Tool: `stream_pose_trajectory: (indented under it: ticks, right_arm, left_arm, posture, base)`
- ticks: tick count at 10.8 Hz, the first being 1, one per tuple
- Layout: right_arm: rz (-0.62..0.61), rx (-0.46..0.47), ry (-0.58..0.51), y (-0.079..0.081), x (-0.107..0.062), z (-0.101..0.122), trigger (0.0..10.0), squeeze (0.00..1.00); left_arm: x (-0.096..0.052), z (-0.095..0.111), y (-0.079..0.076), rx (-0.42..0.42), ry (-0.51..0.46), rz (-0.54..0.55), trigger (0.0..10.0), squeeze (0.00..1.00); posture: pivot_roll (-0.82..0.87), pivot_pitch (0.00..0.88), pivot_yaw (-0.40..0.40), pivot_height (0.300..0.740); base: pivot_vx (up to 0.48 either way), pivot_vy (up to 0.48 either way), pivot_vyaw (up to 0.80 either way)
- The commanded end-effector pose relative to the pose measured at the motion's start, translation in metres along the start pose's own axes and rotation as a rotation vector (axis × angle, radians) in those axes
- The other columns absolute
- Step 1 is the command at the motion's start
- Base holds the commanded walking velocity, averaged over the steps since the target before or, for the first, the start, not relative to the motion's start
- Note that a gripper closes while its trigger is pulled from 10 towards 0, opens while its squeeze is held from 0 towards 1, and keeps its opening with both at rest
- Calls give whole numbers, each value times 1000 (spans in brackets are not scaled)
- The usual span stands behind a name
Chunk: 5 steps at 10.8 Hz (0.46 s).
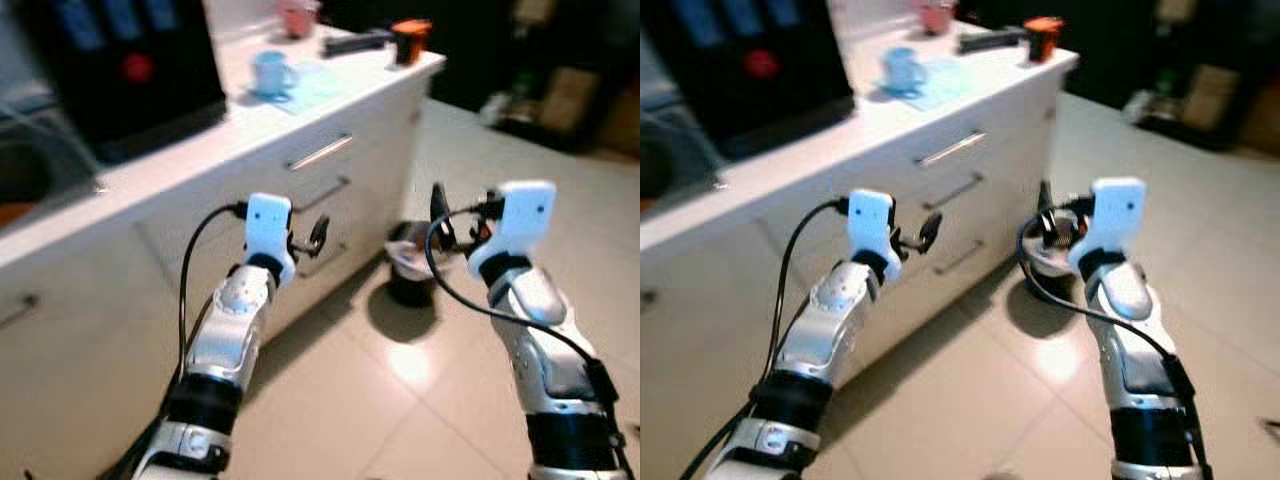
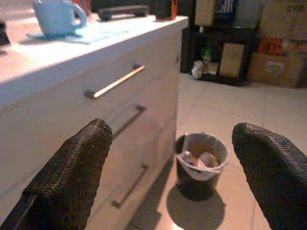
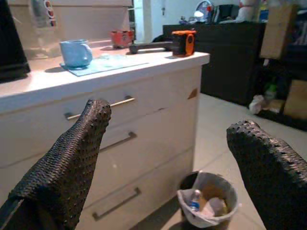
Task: Kitchen organization
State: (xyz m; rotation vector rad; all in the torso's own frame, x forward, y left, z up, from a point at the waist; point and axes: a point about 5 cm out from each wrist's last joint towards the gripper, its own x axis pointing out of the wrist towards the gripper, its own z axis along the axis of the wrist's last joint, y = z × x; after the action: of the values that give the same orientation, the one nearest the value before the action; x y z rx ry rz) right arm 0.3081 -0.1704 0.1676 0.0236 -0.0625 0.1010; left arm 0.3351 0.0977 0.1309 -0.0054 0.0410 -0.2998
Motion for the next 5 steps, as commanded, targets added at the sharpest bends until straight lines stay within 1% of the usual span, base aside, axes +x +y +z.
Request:
stream_pose_trajectory:
  ticks: [1, 2, 3, 4, 5]
  right_arm:
    - [-2, -4, 13, 4, 0, -6, 10000, 0]
    - [-2, -3, 20, 4, -1, -9, 10000, 0]
    - [-1, -3, 38, 5, -1, -16, 10000, 0]
    - [4, -9, 94, 7, -3, -33, 10000, 0]
    - [6, -10, 121, 7, -5, -42, 10000, 0]
  left_arm:
    - [-2, -11, 10, -4, 37, 30, 10000, 0]
    - [-3, -14, 12, -11, 49, 36, 10000, 0]
    - [-3, -22, 18, -20, 78, 52, 10000, 0]
    - [-4, -36, 28, -32, 129, 79, 10000, 0]
    - [-5, -43, 31, -31, 152, 85, 10000, 0]
  posture:
    - [34, 5, 69, 740]
    - [35, 6, 69, 740]
    - [34, 7, 70, 740]
    - [32, 8, 71, 740]
    - [32, 7, 71, 740]
  base:
    - [0, 0, -800]
    - [0, 0, -800]
    - [0, 0, -800]
    - [0, 0, -800]
    - [0, 0, -800]
